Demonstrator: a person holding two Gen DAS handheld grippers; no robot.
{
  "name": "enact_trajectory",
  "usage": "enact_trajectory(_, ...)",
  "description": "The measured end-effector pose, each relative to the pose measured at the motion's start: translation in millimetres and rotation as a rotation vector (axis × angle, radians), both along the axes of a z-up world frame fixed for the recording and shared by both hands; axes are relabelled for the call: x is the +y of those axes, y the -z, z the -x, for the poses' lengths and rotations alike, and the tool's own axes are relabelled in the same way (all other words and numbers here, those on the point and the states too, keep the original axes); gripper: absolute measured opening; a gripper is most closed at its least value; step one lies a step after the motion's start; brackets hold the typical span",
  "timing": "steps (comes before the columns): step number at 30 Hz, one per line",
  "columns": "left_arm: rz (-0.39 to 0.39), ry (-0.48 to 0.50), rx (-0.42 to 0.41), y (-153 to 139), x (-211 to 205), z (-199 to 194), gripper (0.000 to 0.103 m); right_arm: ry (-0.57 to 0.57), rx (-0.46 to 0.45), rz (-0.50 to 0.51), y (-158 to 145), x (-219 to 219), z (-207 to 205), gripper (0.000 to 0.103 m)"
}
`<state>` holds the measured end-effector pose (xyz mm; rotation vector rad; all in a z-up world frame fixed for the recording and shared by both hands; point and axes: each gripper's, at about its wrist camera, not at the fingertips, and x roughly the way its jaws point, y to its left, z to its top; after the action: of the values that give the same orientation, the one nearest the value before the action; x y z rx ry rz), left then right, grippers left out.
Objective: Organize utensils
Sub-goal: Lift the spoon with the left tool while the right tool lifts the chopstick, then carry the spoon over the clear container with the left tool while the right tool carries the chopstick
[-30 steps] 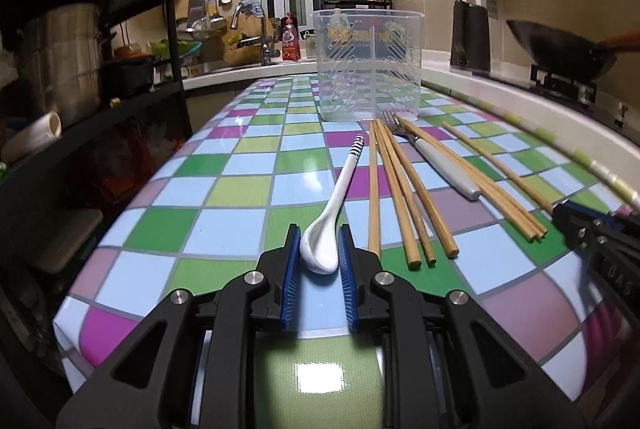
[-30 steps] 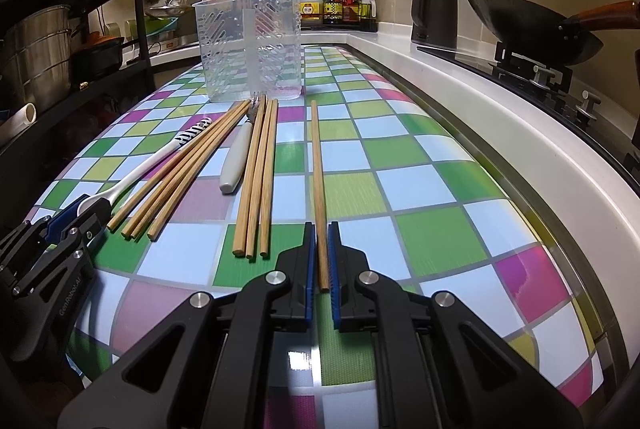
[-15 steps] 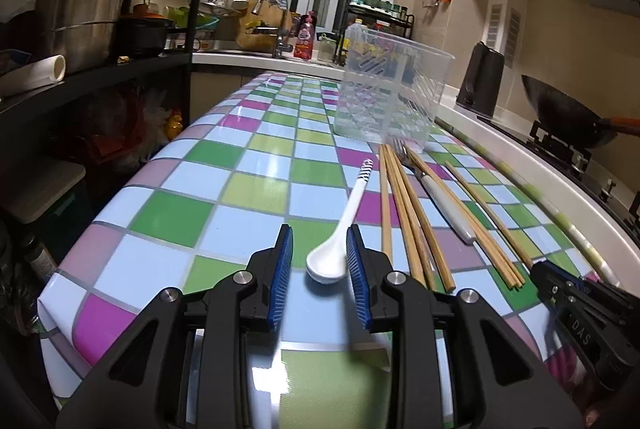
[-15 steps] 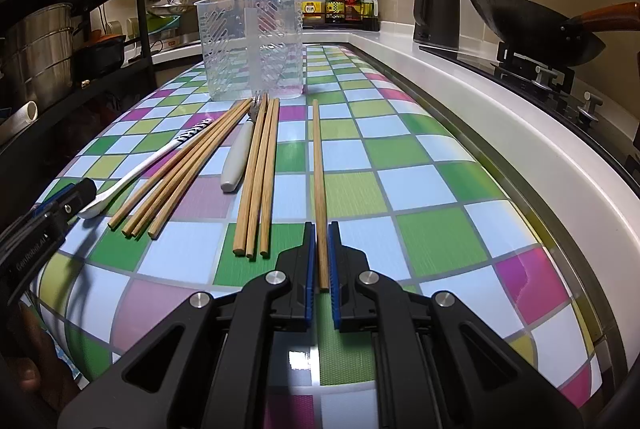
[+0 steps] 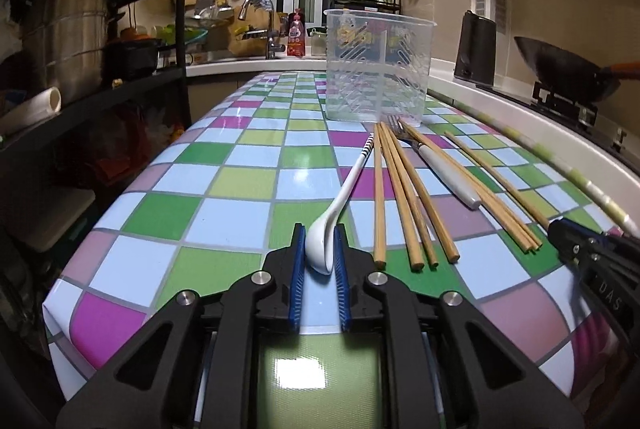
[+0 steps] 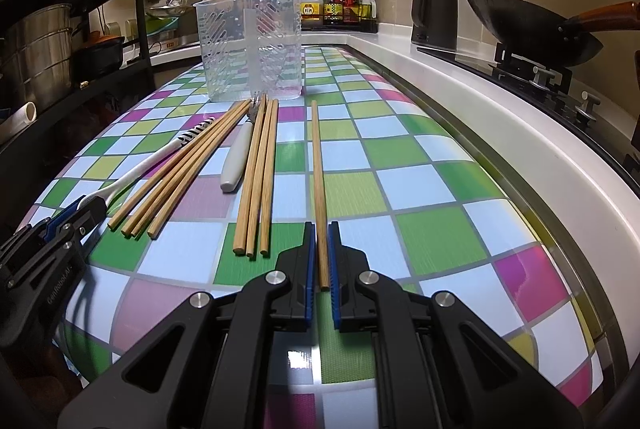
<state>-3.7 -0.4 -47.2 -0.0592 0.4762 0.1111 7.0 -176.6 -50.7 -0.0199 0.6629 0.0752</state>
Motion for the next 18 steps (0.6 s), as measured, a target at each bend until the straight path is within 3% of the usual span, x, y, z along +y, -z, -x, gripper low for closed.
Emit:
enact_trajectory(8,-0.082,-0.015,-0.059,-19.4,-5.3,9.8,0.011,0.01,-0.025,0.002,-10.4,-1.7,3.5,0.005)
enact_trajectory(18,-0.141,-0.035,-0.152,-61.5,-6.9,18.5,0.012,0.0,-0.13,0.033,-64.8,2.8,8.5,0.005)
